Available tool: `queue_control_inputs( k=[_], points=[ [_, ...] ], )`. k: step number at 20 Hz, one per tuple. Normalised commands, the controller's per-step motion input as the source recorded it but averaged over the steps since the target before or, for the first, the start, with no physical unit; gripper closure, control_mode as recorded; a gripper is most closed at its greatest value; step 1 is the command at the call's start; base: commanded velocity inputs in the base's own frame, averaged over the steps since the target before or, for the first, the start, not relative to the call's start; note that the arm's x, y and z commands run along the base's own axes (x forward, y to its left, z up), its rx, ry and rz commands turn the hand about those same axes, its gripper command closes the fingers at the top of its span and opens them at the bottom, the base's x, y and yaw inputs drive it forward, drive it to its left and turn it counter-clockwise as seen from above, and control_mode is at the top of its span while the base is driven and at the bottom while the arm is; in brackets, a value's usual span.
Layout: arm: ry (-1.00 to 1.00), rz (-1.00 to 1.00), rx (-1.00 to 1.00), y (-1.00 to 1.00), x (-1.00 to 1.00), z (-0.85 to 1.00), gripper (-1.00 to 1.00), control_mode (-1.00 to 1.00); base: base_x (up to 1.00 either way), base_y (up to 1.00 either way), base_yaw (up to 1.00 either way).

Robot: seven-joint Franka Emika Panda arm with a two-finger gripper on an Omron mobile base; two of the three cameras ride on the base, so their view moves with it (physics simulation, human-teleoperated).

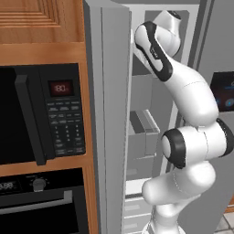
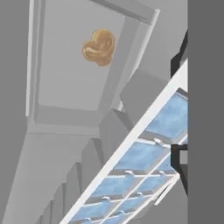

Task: Open the freezer door, pick up the ice cube tray from the freezer, and place it on the dining counter.

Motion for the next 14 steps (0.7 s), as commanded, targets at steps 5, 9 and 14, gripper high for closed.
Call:
queue_control_inputs(
  k=[5, 9, 14],
  points=[
    [-0.25, 0.0, 0.0, 0.0, -0.22, 0.0, 1.0, -1.0, 0.0, 0.0, 0.0],
    [-0.25, 0.0, 0.01, 0.0, -0.13, 0.01, 1.0, -1.0, 0.0, 0.0, 0.0],
    [-0.18, 0.0, 0.04, 0.0, -0.05, 0.05, 1.0, -1.0, 0.0, 0.0, 0.0]
  ],
)
